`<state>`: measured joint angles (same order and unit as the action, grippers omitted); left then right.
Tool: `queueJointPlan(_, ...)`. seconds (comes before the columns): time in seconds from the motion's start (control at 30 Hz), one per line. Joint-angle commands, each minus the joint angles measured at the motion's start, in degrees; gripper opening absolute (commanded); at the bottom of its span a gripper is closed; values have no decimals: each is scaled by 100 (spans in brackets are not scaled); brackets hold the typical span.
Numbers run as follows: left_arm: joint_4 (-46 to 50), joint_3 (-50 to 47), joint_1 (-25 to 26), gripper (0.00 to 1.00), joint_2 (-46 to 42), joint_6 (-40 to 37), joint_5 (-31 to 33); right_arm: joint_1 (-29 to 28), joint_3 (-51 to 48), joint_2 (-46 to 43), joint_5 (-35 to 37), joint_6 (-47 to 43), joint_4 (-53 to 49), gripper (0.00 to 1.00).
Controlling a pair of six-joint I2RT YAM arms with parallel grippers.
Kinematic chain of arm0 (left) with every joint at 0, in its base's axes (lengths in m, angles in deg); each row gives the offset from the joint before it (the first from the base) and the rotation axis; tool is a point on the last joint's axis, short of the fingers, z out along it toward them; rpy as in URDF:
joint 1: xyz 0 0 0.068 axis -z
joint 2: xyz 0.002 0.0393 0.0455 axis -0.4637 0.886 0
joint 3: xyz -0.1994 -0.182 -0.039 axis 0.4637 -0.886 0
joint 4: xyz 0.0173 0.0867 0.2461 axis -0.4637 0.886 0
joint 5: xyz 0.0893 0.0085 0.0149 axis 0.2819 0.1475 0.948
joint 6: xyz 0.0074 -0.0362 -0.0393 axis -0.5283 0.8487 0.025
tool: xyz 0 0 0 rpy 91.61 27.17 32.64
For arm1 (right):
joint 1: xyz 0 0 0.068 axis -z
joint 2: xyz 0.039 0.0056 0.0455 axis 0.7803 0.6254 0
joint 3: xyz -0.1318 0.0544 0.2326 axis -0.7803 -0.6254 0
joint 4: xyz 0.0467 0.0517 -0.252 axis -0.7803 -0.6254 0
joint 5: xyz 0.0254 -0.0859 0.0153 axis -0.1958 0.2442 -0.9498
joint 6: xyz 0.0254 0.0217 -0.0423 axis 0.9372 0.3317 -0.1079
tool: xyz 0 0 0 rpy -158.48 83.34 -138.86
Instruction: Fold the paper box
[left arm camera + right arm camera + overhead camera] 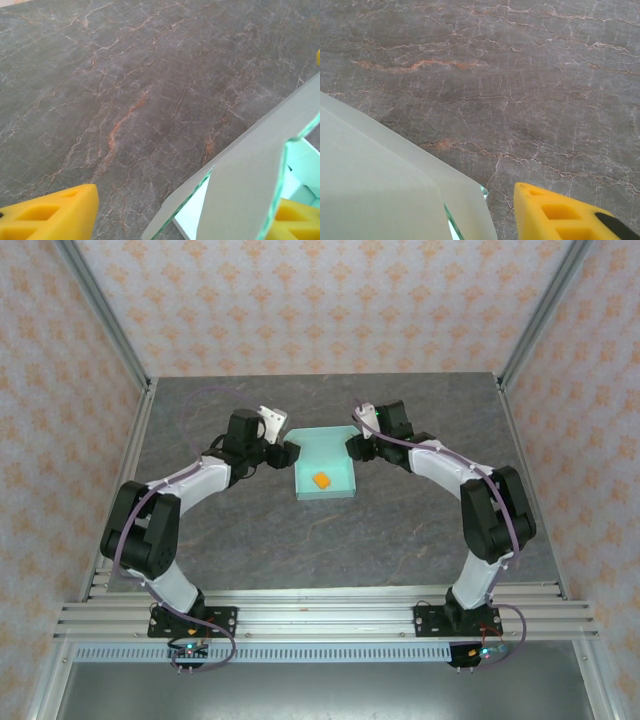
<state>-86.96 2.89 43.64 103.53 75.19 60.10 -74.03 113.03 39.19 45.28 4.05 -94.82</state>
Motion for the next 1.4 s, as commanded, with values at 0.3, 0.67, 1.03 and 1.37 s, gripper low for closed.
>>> queueJointPlan(0.3, 313, 366, -37, 43, 238, 20, -66, -211, 353, 135, 535, -113, -111, 25)
queueJointPlan(0.67, 465, 326, -27, 28, 108, 95, 213, -352, 482, 222, 1100, 54, -320, 16)
queueJointPlan(1.03, 124, 308, 127, 13, 137, 501, 422, -755, 641, 215, 1988, 976, -456, 8)
queueJointPlan(1.37, 104, 328, 885, 7, 51, 2346, 2833, -1239, 890, 395, 4007, 2607, -758, 3)
